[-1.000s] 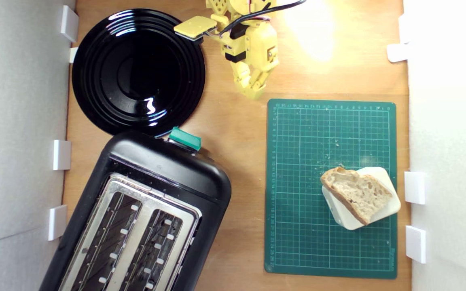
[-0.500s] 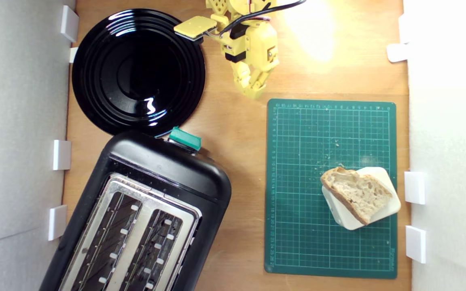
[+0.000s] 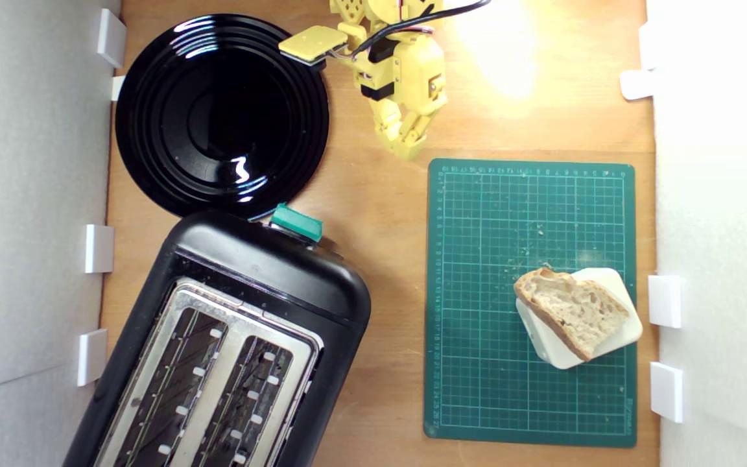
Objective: Pick bread and place in toaster
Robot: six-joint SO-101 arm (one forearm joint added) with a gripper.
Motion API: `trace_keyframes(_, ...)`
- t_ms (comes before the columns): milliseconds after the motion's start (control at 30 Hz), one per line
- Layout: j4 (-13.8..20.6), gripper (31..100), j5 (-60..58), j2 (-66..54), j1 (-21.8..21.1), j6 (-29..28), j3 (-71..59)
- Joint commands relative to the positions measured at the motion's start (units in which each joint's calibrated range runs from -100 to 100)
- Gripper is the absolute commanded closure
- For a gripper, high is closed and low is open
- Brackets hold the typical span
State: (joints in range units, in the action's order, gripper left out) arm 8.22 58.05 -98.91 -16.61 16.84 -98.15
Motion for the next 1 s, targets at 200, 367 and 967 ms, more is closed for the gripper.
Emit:
trace_keyframes(200, 0.0, 86.4, 0.5, 0.1, 0.1, -0.1, -0.3)
trace_keyframes(367, 0.5, 86.4, 0.4, 0.1, 0.1, -0.1, -0.2)
trace_keyframes(967, 0.8, 85.9, 0.1, 1.2, -0.4, -0.1, 2.2)
